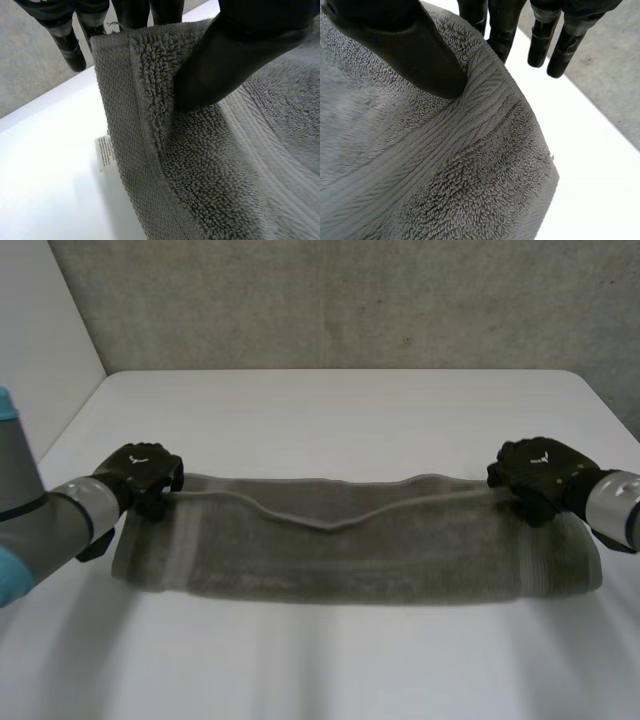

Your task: Fold the towel.

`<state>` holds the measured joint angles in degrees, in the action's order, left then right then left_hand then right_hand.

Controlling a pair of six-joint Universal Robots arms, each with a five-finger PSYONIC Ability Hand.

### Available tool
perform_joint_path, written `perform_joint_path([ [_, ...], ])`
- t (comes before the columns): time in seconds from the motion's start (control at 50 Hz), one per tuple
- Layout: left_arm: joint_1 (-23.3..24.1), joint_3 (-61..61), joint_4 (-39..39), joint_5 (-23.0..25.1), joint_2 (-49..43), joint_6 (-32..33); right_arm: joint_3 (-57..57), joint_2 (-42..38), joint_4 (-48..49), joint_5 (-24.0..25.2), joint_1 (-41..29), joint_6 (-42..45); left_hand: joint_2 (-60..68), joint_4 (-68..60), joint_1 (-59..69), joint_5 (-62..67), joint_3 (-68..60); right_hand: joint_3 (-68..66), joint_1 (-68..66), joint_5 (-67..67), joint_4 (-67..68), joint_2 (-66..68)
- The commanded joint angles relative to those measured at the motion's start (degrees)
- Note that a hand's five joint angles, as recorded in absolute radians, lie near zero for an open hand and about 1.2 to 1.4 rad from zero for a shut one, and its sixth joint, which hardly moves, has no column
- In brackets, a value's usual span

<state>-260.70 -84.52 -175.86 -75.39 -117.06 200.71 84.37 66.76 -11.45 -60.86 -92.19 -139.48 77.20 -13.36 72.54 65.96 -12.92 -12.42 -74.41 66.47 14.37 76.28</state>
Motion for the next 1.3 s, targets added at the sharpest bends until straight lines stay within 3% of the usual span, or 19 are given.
perform_joint_path([
  [0.02,1.7,9.1,-0.1,-3.1,-8.1,-0.3,-4.5,-6.3,7.9,-1.3,-1.9,-4.1,2.8,3.4,7.5,4.0,2.9,2.4,-5.6,3.5,-4.4,3.7],
  [0.26,3.4,18.0,-6.8,-6.2,-16.4,0.5,-12.9,-16.9,11.5,-5.4,-3.7,-4.2,2.8,3.4,7.5,4.0,2.9,2.4,-5.6,3.5,-4.4,3.7],
  [0.54,4.2,20.6,-7.6,-6.3,-20.0,0.6,-15.6,-20.4,16.6,-7.3,-4.0,-4.6,2.8,3.4,7.5,4.0,2.9,2.4,-5.6,3.5,-4.4,3.7],
  [0.58,4.5,19.9,-7.6,-6.3,-19.9,0.6,-15.2,-20.4,16.7,-7.4,-4.1,-4.6,2.8,3.4,7.5,4.0,2.9,2.4,36.2,-38.2,-4.4,-38.0],
  [0.6,4.5,19.9,-7.6,-6.3,-19.9,0.6,-15.2,-20.4,16.7,-7.4,-4.1,-4.6,2.8,3.4,7.5,4.0,2.9,2.4,36.4,-38.5,-4.4,-38.3],
  [0.62,4.5,19.5,-7.5,-6.3,-19.7,0.6,-15.1,-20.4,16.7,-7.4,-4.5,-4.6,-25.3,3.4,-20.7,-24.1,2.9,2.4,57.7,-59.8,-4.4,-59.6],
  [0.64,4.5,19.5,-7.5,-6.3,-19.7,0.6,-14.9,-20.4,16.7,-7.3,-4.8,-4.6,-25.6,3.4,-20.9,-24.4,2.9,2.4,64.4,-66.5,-4.4,-66.3],
  [0.66,4.5,19.0,-7.5,-6.3,-19.4,0.6,-14.8,-20.4,16.7,-7.3,-4.8,-4.6,-51.1,3.4,-46.4,-49.8,2.9,2.4,64.4,-66.5,-4.4,-66.3],
  [0.68,4.5,19.0,-7.5,-6.3,-19.4,0.6,-14.7,-20.3,16.8,-7.1,-5.0,-4.7,-51.3,3.4,-46.7,-50.1,2.9,2.4,64.4,-66.5,-4.4,-66.3],
  [0.72,4.4,18.3,-7.2,-6.4,-18.5,0.5,-14.3,-19.8,17.1,-7.0,-5.0,-4.7,-63.9,3.4,-59.2,-62.7,2.9,2.4,64.4,-66.5,-4.4,-66.3],
  [0.88,3.7,12.7,-7.3,-8.5,-12.0,0.3,-8.4,-12.4,21.6,-7.0,-4.7,-8.5,-65.8,3.4,-61.2,-64.6,2.9,2.4,64.4,-66.5,-4.4,-66.3],
  [1.08,3.4,0.3,-7.7,-8.0,0.8,-0.5,8.8,7.7,19.6,-6.6,-0.7,-15.6,-66.0,3.4,-61.3,-64.7,2.9,2.4,64.4,-66.5,-4.4,-66.3],
  [1.3,4.2,-13.8,-11.9,-7.4,13.2,-4.3,19.3,11.0,10.9,-5.8,4.9,-10.0,-66.3,3.4,-61.7,-65.1,2.9,2.4,64.4,-66.5,-4.4,-66.3],
])
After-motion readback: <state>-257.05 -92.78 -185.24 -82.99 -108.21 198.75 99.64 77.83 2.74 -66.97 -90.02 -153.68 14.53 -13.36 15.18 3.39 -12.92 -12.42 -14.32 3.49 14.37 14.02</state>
